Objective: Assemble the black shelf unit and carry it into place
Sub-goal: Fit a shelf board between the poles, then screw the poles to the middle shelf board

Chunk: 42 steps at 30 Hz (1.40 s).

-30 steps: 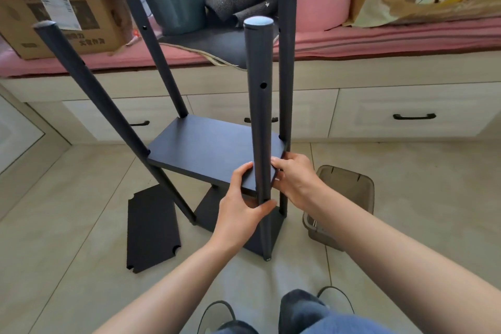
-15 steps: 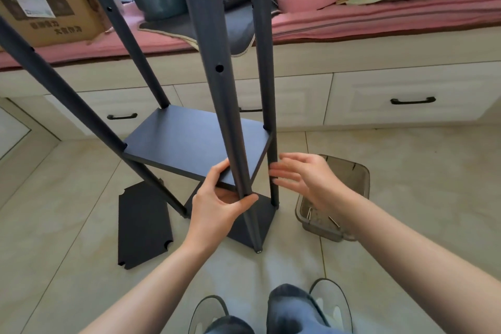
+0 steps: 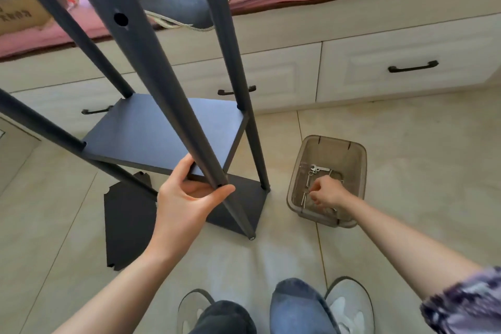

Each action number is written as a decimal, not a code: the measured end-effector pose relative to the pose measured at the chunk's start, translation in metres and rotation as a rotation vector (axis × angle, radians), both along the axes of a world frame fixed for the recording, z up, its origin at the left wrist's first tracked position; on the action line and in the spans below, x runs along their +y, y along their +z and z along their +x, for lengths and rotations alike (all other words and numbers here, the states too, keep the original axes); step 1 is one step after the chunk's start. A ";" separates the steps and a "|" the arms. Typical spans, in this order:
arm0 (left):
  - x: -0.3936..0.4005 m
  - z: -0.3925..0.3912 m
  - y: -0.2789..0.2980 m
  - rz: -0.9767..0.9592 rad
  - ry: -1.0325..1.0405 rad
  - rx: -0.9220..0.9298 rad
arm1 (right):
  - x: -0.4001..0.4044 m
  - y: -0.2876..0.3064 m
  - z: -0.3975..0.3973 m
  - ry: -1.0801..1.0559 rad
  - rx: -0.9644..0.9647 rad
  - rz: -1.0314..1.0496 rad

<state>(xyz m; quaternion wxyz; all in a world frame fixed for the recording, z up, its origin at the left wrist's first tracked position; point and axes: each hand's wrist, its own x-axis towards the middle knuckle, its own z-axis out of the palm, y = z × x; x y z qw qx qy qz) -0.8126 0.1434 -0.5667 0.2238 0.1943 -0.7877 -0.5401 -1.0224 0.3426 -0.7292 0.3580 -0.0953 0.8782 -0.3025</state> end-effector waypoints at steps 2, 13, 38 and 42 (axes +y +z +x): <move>0.000 -0.002 -0.001 -0.013 -0.013 0.006 | -0.008 -0.015 -0.004 0.059 0.046 0.060; -0.001 -0.005 -0.004 -0.036 0.012 0.004 | -0.042 -0.072 -0.018 0.102 0.122 0.272; 0.000 -0.011 -0.003 -0.077 0.002 0.009 | -0.038 -0.090 -0.025 0.052 0.159 0.187; -0.001 -0.011 -0.004 -0.089 -0.008 0.017 | -0.037 -0.087 -0.025 0.027 0.150 0.162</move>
